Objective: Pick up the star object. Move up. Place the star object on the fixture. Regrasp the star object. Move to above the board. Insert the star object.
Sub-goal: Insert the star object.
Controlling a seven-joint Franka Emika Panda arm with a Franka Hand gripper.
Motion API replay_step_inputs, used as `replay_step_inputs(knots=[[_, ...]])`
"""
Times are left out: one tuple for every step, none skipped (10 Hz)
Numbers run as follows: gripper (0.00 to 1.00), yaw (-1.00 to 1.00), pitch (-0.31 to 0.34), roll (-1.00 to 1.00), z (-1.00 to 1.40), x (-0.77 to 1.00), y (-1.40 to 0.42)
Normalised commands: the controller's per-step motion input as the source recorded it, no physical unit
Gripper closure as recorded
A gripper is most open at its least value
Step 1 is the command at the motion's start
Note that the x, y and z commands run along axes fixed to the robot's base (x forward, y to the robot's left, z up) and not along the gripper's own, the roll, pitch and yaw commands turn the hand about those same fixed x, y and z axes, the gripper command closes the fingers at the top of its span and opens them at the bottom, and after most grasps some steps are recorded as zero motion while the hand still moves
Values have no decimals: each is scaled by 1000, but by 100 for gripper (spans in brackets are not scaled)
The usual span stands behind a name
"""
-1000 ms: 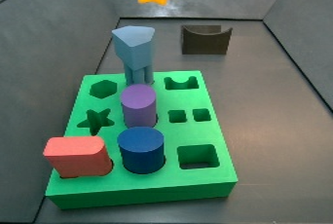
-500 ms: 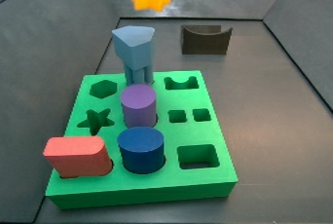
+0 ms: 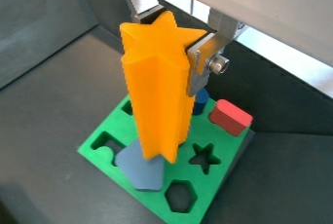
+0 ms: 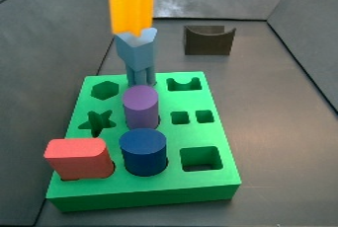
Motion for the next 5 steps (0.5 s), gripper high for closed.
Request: replay_step_inputs(knots=[[100,-246,-66,-150,-206,-334,-266],[100,-243,-50,-136,-177,-314,-251],[100,-257,-47,-146,-134,-300,-237],[100,-274,-47,-159,-117,-246,-234],[100,-306,-50,-160,-163,-226,-251]])
